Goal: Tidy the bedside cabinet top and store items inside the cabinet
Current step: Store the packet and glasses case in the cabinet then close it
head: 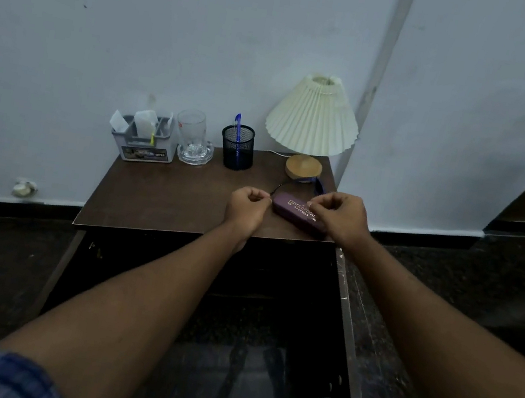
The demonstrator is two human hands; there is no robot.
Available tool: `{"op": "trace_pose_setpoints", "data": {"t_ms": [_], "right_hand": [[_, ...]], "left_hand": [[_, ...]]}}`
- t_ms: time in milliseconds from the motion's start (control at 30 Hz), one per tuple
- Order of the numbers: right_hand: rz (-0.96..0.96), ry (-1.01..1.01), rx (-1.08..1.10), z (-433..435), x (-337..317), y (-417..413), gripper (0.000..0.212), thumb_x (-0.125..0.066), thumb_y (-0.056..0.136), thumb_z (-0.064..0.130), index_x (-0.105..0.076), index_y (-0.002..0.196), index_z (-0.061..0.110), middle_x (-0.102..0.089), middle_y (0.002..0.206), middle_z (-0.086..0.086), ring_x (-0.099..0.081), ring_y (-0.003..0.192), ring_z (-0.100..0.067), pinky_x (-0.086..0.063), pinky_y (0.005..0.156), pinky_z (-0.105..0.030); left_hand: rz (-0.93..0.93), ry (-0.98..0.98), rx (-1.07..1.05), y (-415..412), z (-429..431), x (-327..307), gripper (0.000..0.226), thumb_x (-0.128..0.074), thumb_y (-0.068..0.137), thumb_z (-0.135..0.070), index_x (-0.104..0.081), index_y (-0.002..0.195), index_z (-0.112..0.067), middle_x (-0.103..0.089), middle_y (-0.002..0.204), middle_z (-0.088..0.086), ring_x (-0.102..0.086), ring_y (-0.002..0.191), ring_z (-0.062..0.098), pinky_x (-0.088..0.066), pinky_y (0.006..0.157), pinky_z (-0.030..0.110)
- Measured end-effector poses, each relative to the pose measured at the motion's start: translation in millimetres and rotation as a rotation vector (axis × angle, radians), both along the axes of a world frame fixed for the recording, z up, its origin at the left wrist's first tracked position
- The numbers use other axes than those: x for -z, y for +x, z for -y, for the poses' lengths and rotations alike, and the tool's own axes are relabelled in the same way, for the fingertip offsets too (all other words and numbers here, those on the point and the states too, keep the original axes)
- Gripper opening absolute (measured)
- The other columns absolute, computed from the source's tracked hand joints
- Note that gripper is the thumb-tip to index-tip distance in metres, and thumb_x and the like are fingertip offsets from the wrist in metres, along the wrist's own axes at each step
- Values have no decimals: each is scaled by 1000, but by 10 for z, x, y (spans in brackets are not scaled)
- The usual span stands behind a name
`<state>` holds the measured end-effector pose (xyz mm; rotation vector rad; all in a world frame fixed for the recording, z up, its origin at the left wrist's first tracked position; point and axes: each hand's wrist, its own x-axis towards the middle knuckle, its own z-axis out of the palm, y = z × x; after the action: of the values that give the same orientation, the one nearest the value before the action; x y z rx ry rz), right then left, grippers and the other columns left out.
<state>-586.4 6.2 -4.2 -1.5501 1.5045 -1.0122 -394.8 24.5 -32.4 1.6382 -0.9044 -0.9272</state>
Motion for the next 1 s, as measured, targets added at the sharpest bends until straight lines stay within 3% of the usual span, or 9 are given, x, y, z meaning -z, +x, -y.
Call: {"op": "trace_pose_setpoints", "data": {"t_ms": [67, 167, 267, 467, 667, 800, 1000], "right_hand": [[-44, -29, 85, 153, 8, -79, 12, -84, 79, 22, -77, 83, 14, -74, 78, 1, -68, 74, -11, -56, 73, -25], [-92, -9, 169, 349, 88, -161, 20, -87, 75, 24, -76, 85, 11, -75, 81, 0, -71, 80, -16, -59, 76, -31], [-149, 48, 176, 493, 197, -204, 24, -87, 75, 25, -73, 88, 10, -72, 83, 0, -70, 84, -17, -54, 69, -27], [-289, 89, 157, 687, 360, -231, 35, -89, 70, 37, -68, 89, 17, -71, 90, 0, -68, 89, -20, -57, 76, -34], [-311, 101, 119, 791, 381, -189, 30, -89, 72, 32, -69, 85, 13, -72, 91, -4, -68, 87, -20, -61, 77, -42], [-339, 99, 102, 798, 367, -136, 26, -87, 73, 27, -75, 84, 7, -73, 85, -6, -69, 81, -21, -61, 67, -38], [-318, 67, 165, 745, 233, -127, 20, -81, 72, 21, -76, 77, 3, -72, 74, -9, -70, 74, -23, -61, 64, -39]], "left_hand": [[22, 4, -11, 4, 131, -18, 5, -69, 83, -19, -71, 80, -22, -71, 78, -3, -64, 74, 15, -57, 80, 34], [58, -12, -19, -7, 292, -7, 6, -69, 82, -16, -72, 81, -21, -74, 82, 0, -63, 74, 15, -53, 76, 30], [107, -11, 0, -48, 417, 19, 9, -69, 84, -14, -70, 82, -23, -71, 84, -4, -63, 79, 12, -52, 81, 28], [183, 10, 25, -66, 620, 124, 10, -66, 86, -16, -72, 90, -21, -74, 92, -1, -65, 88, 14, -53, 85, 28], [232, 62, 22, -54, 745, 154, 17, -63, 89, -19, -77, 99, -18, -74, 97, -2, -65, 95, 12, -45, 81, 19], [228, 74, 28, -66, 736, 176, 21, -62, 92, -22, -78, 103, -17, -74, 101, -2, -63, 96, 11, -43, 82, 19], [185, 33, 1, 30, 669, 111, 19, -60, 88, -17, -75, 99, -19, -75, 102, 1, -68, 99, 20, -53, 92, 31]]}}
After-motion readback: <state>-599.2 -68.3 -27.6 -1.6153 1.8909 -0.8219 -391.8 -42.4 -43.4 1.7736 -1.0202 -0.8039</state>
